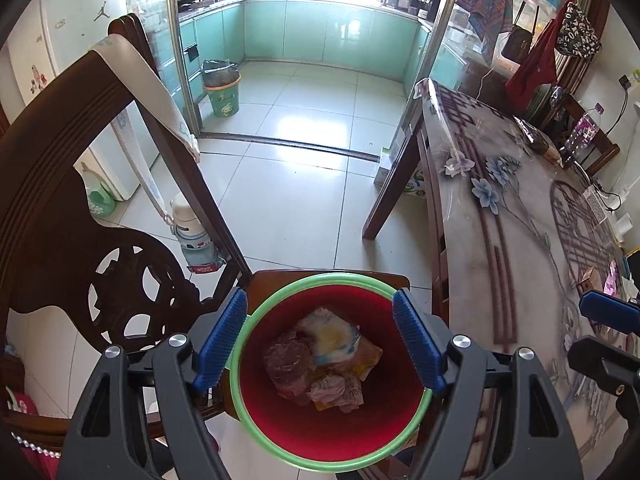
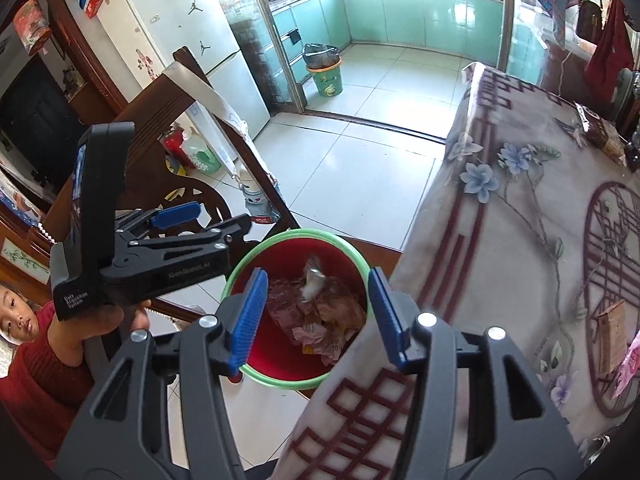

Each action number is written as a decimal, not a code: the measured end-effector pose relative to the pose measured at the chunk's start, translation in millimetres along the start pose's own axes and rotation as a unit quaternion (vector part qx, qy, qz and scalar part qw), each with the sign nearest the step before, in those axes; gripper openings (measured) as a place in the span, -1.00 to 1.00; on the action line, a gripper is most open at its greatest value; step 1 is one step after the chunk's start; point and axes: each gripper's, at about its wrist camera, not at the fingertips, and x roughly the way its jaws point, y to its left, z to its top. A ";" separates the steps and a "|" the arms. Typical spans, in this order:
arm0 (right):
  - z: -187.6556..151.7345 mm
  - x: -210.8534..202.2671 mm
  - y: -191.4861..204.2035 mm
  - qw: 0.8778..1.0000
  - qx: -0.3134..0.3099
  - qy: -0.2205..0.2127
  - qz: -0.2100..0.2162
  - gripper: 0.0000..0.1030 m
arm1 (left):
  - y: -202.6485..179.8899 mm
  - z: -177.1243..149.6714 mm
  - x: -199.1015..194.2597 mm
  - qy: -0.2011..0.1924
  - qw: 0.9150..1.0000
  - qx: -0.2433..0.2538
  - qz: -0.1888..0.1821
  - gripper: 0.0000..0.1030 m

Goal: Collect trash
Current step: 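Swing both open grippers from the bucket back over the table trash, then grasp the pink snack bag with the left gripper while the right grasps the brown Baisha box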

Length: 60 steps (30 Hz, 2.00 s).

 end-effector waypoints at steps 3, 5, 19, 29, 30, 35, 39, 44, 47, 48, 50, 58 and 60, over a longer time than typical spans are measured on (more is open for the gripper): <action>-9.1 -10.6 -13.7 1.000 0.014 -0.001 -0.011 -0.01 | -4.9 -2.4 -4.7 -0.001 1.000 -0.004 -0.011 0.40; -16.6 -17.7 -24.8 0.999 0.026 0.001 -0.021 -0.01 | -13.6 -4.1 -5.6 0.004 1.000 -0.002 -0.022 0.40; -124.2 -116.8 -203.7 0.965 0.161 0.020 -0.204 0.03 | -201.6 -18.5 -27.7 0.011 0.981 0.122 -0.147 0.39; -265.7 -151.8 -366.4 0.894 0.398 0.055 -0.200 0.15 | -370.8 -47.5 -25.6 0.040 0.960 0.196 -0.198 0.40; -269.8 -149.1 -372.3 0.894 0.404 0.053 -0.184 0.15 | -384.8 -50.8 -25.0 0.043 0.958 0.201 -0.198 0.40; -264.0 -130.5 -390.7 0.917 0.348 0.074 -0.182 0.03 | -452.0 -59.5 -15.3 0.058 0.953 0.222 -0.199 0.40; -255.5 -133.2 -411.1 0.928 0.310 0.070 -0.194 0.03 | -503.4 -61.3 4.1 0.074 0.944 0.244 -0.208 0.40; -258.6 -156.0 -436.0 0.928 0.325 0.049 -0.173 0.15 | -564.6 -67.2 38.3 0.089 0.933 0.285 -0.200 0.38; -269.2 -171.9 -443.6 0.923 0.338 0.045 -0.178 0.24 | -593.3 -70.7 63.6 0.103 0.931 0.299 -0.183 0.17; -271.3 -174.5 -446.0 0.920 0.346 0.049 -0.176 0.24 | -600.2 -72.1 72.3 0.110 0.930 0.301 -0.177 0.10; -278.8 -177.8 -450.4 0.916 0.364 0.050 -0.158 0.24 | -607.5 -74.7 87.2 0.123 0.930 0.304 -0.166 -0.31; -263.7 -154.5 -446.0 0.929 0.351 0.064 -0.102 0.21 | -615.0 -72.4 93.3 0.117 0.933 0.302 -0.158 -0.80; -257.2 -143.6 -442.4 0.935 0.322 0.085 -0.121 0.05 | -613.5 -69.2 91.7 0.116 0.936 0.291 -0.159 -0.80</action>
